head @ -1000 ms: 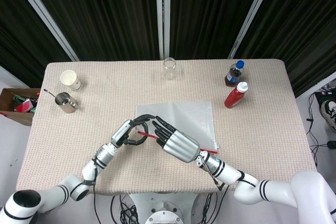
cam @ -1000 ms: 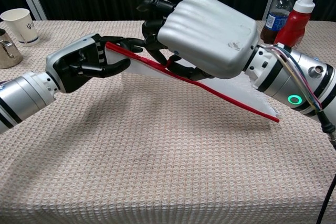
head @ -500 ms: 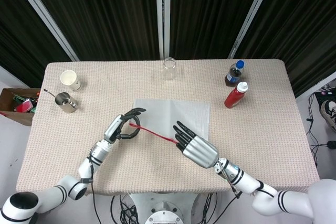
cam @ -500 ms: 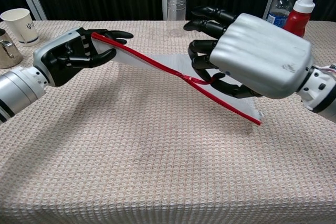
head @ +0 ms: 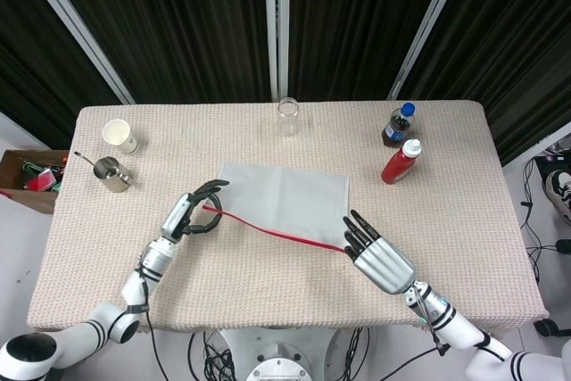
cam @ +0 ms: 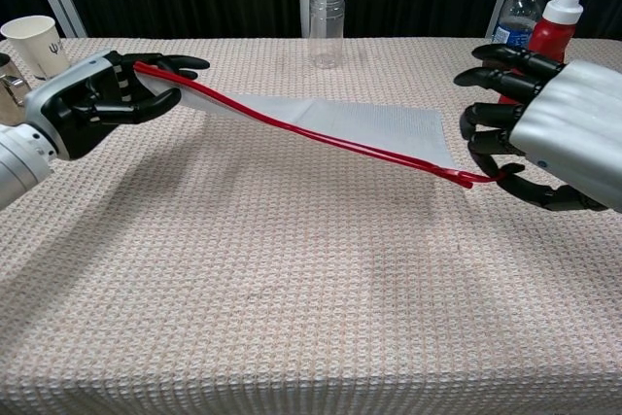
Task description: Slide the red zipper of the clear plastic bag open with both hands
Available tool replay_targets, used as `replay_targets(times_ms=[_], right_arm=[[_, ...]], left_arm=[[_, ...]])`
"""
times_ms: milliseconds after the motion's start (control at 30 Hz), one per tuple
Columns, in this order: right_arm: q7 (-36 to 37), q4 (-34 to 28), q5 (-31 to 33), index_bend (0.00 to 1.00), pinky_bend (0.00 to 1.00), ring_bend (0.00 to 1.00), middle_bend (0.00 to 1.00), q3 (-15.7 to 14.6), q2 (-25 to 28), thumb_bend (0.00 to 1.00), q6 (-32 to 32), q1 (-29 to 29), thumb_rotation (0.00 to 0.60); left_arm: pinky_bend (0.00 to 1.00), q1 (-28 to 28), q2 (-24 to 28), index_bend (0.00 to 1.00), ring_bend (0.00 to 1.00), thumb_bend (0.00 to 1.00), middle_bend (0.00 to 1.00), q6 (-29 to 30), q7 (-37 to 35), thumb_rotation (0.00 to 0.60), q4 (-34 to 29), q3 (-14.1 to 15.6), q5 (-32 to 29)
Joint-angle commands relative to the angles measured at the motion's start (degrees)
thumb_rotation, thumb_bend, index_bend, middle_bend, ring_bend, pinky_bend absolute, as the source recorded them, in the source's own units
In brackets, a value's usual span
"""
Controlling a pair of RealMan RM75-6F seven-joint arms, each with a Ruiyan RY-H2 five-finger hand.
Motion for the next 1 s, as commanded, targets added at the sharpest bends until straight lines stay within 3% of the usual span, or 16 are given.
replay_targets(times_ms=[33, 200, 233, 300, 400, 467, 567, 700, 833, 1000], right_arm=[[1.0, 1.0, 0.8, 1.0, 0.0, 0.1, 0.33, -0.1, 0.8, 0.59, 1.0, -1.6, 0.6], [2.6, 1.3, 0.8, 0.99, 0.0, 0.09, 0.32, 0.5, 1.0, 0.57, 1.2, -2.4, 0.6], [2.7, 0.6, 1.3, 0.94, 0.0, 0.07, 0.3, 0.5, 1.4, 0.54, 0.3, -2.5, 0.6], [1.3, -1.2, 2.8, 0.72, 0.0, 0.03, 0.22, 0.8, 2.1, 0.4, -1.6, -2.7, 0.6], [-2.0, -5.4, 5.5, 0.18, 0.0, 0.0, 0.07, 1.5, 3.2, 0.16, -4.9, -3.1, 0.6], [-2.4, -7.5, 6.6, 0.01, 0.0, 0.0, 0.04, 2.0, 3.9, 0.07, -6.1, -3.2, 0.6], [-2.2, -9.6, 7.2, 0.0, 0.0, 0.0, 0.01, 3.3, 4.7, 0.03, -5.8, -3.3, 0.6], [0.4, -12.3, 8.2, 0.0, 0.01, 0.0, 0.03, 4.9, 6.6, 0.03, -4.3, -4.0, 0.6], [4.4, -16.2, 11.3, 0.0, 0.06, 0.0, 0.08, 5.8, 10.0, 0.12, -3.0, -6.0, 0.6], [13.6, -20.4, 15.1, 0.0, 0.06, 0.0, 0.06, 5.5, 15.7, 0.18, -2.9, -8.6, 0.6]], left_arm=[[0.15, 0.6, -0.1, 0.64, 0.11, 0.46, 0.2, 0.1, 0.7, 0.6, 0.0, 0.1, -0.1], [0.15, 0.9, -0.2, 0.64, 0.11, 0.46, 0.2, 0.3, 1.6, 0.6, -0.4, 0.2, 0.3], [0.15, 1.0, -0.2, 0.64, 0.11, 0.46, 0.2, 0.4, 2.8, 0.6, -0.4, 0.4, 0.5], [0.15, 1.0, -0.2, 0.62, 0.11, 0.46, 0.19, 0.4, 6.6, 0.6, -0.1, 0.9, 1.1], [0.15, 1.1, 0.5, 0.48, 0.11, 0.41, 0.16, -0.2, 17.9, 0.6, 0.1, 2.3, 2.1], [0.15, 1.5, 1.7, 0.35, 0.11, 0.3, 0.12, -1.0, 28.9, 0.6, -1.3, 2.7, 1.9], [0.15, 3.0, 3.9, 0.24, 0.11, 0.21, 0.06, 0.2, 42.4, 0.6, -5.8, 1.5, -0.1], [0.15, 5.6, 10.4, 0.22, 0.11, 0.19, 0.06, 1.8, 56.6, 0.6, -14.6, 0.6, -2.7], [0.15, 9.6, 18.6, 0.22, 0.11, 0.19, 0.08, 5.4, 71.7, 0.6, -23.1, -0.2, -6.1], [0.15, 14.6, 25.4, 0.22, 0.11, 0.19, 0.09, 10.5, 81.9, 0.6, -28.0, 0.2, -8.6]])
